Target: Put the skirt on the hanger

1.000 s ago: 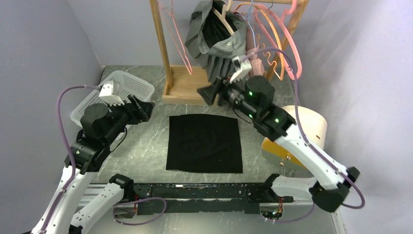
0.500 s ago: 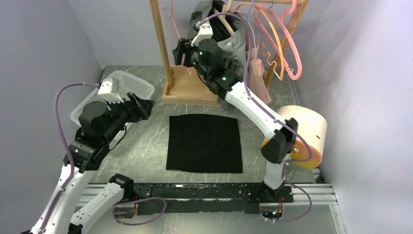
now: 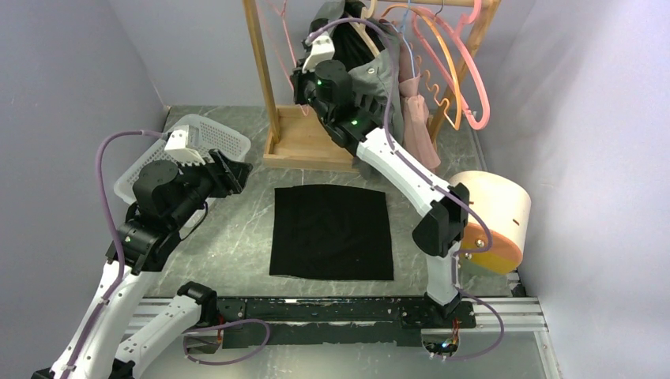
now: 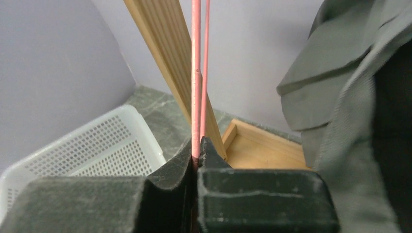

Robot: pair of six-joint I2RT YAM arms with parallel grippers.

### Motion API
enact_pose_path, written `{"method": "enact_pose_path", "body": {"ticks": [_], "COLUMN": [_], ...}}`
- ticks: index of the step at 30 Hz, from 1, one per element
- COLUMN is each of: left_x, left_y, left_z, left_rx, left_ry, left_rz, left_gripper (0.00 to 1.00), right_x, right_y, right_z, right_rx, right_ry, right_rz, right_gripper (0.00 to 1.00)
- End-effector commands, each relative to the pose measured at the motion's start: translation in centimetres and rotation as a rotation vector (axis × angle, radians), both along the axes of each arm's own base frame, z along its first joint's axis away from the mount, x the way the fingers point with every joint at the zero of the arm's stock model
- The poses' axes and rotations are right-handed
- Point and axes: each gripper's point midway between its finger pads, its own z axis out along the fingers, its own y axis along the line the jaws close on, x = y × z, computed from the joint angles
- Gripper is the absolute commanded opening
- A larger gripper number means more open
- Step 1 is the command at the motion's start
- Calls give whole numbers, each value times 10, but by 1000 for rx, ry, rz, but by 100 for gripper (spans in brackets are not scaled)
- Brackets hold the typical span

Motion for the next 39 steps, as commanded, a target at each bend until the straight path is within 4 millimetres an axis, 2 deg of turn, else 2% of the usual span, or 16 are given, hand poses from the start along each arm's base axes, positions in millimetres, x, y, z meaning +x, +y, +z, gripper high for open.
{"method": "enact_pose_path", "body": {"ticks": [1,6,11,14,19,20,23,24,27,33,35,39], "left_x": [-2,0,-1,-1,4,4,5,5,5,2,2,12], "left_y": [-4,-2,-4,-5,-6,-8,-22,-26,-39,-63,-70,-78], "left_z": [1,-2,2,4,11,15,35,44,64,110,118,116], "left_rx": [14,12,-1,-14,-59,-77,-136,-159,-235,-420,-468,-528], "left_ry": [-4,7,-7,-14,-15,-20,-65,-85,-131,-250,-277,-260], "left_rz": [-27,-10,-19,-23,-4,-9,-70,-92,-149,-287,-328,-346], "left_gripper": [68,68,69,74,84,86,89,89,90,89,89,88], "right_x": [-18,-37,-58,-79,-121,-134,-159,-165,-185,-229,-239,-251], "right_y": [-23,-25,-32,-38,-60,-65,-71,-72,-74,-62,-58,-49], "right_z": [88,101,89,81,73,76,65,55,48,44,45,46], "right_rx": [115,100,106,108,148,162,185,184,239,372,394,425], "right_ry": [-183,-233,-212,-188,-147,-147,-96,-71,-26,44,60,88], "right_rz": [-19,52,104,153,208,240,300,317,374,580,635,720], "right_gripper": [0,0,0,0,0,0,0,0,0,0,0,0]}}
